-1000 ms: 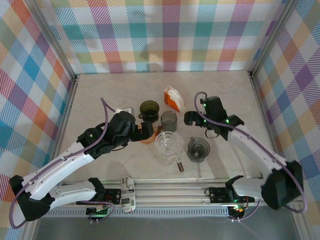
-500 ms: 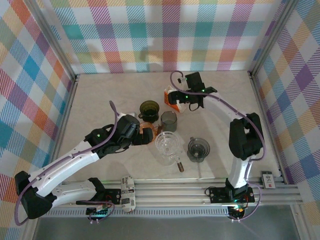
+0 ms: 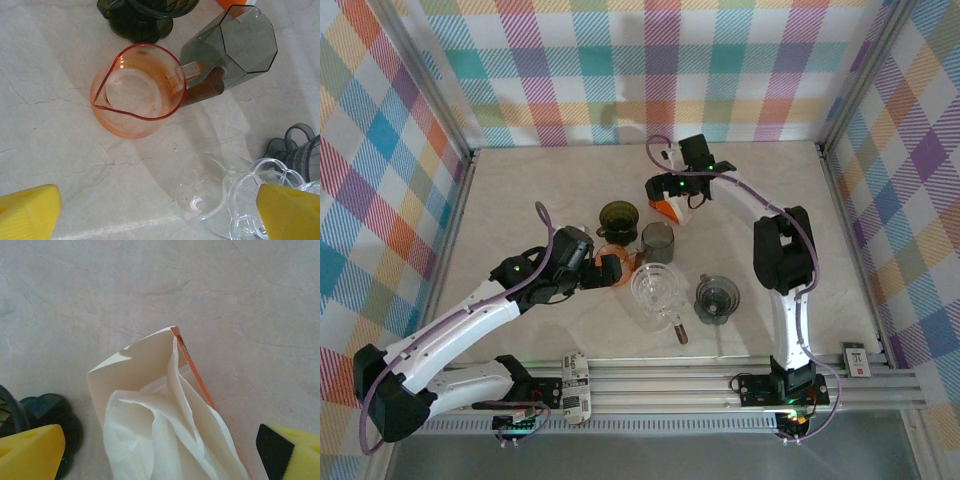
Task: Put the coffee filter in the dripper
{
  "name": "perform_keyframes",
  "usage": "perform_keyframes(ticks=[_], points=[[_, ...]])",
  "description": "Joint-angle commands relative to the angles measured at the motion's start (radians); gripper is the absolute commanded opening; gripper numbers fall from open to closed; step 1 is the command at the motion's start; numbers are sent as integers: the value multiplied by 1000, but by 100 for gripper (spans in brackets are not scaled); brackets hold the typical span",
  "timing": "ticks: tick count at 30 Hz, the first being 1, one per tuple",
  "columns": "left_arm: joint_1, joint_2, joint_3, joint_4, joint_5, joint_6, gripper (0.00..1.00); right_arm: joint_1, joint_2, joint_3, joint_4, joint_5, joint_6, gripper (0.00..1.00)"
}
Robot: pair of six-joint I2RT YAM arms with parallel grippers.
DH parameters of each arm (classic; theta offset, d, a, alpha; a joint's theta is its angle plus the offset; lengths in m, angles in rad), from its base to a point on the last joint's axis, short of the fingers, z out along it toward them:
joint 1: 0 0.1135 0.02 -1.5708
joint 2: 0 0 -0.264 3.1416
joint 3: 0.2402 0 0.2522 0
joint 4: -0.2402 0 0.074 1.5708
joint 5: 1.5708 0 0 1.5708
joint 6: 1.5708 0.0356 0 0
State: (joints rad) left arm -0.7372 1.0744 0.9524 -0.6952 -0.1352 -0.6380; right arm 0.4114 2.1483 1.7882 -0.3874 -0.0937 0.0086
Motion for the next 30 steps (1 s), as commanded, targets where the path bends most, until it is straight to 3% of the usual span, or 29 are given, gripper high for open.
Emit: perform_keyframes(ticks=[1,23,30], points=[[17,0,-12,31,17,3,100,-5,27,57,-16,12,-32,99],[47,7,-38,40,43,-19,100,-3,145,169,-85,25,-4,100],[52,13,-43,46,50,-24,100,-4,162,169,-90,40,29,93]])
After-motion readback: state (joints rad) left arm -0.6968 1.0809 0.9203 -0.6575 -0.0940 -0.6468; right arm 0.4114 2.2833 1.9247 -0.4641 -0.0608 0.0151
